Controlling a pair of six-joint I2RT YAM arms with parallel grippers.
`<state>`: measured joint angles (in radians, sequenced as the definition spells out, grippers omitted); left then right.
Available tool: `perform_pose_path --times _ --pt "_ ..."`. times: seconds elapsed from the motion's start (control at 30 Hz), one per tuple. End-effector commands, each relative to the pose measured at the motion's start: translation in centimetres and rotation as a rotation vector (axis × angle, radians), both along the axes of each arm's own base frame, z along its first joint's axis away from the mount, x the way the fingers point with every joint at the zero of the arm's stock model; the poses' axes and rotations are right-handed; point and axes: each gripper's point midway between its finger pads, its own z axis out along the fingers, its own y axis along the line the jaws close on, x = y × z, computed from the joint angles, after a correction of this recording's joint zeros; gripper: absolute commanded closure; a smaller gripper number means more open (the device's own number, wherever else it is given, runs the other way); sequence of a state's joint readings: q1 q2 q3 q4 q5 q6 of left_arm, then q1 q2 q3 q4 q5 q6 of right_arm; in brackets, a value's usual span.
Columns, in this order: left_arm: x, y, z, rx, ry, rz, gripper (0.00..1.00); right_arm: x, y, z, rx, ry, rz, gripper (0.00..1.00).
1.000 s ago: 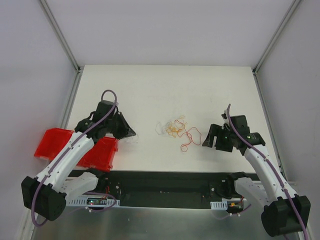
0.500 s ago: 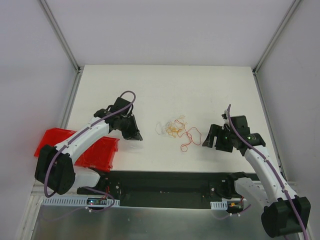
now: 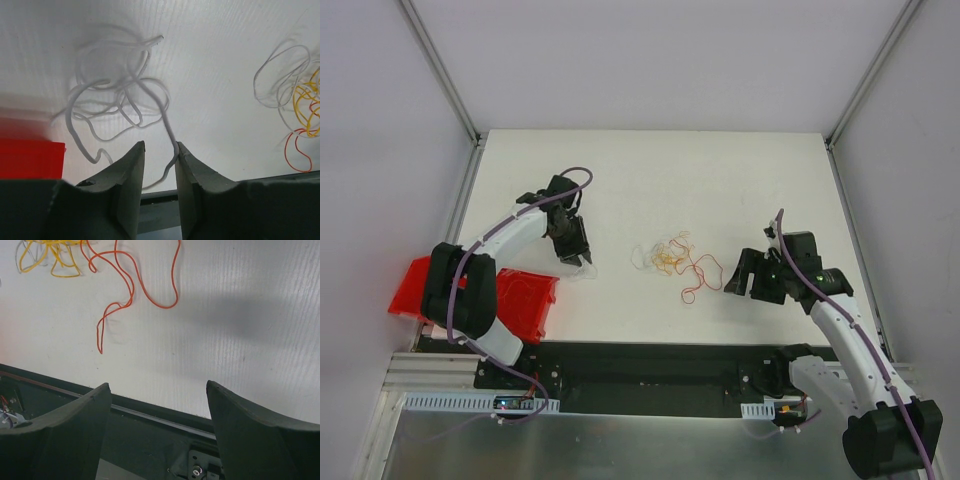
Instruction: Untangle the cables
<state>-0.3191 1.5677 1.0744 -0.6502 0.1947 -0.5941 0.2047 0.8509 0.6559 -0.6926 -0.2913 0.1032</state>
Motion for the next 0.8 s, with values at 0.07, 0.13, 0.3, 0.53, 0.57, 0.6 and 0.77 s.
perform_pose_path --times 0.07,0.13,0.3,0.53,0.57,0.6,0.77 --pt "0.5 1.1 0.3 0.070 -0.011 -0.061 0.52 -0.2 0.3 0.1 0.019 0.001 0.018 0.21" --pt "0.4 1.3 0.3 0.082 -0.009 -0.076 0.39 -0.2 0.4 0.1 0.022 -0.001 0.021 0.21" --pt "0.0 2.1 0.3 0.133 -0.009 -0.105 0.26 -0.1 0.4 -0.1 0.022 0.009 0.020 0.21" --pt "-0.5 2.7 -2.1 0.204 0.083 -0.155 0.24 -0.1 0.4 -0.1 0.022 0.012 0.022 0.21" --pt "-0.5 2.6 -2.4 0.209 0.093 -0.160 0.24 0.0 0.4 -0.1 0.022 0.011 0.024 0.21" --pt "-0.5 2.4 -2.8 0.206 0.106 -0.165 0.24 0.1 0.4 0.0 0.022 0.004 0.025 0.21" --pt "-0.3 1.8 -4.5 0.255 0.143 -0.216 0.27 0.0 0.4 -0.1 0.022 0.009 0.022 0.21"
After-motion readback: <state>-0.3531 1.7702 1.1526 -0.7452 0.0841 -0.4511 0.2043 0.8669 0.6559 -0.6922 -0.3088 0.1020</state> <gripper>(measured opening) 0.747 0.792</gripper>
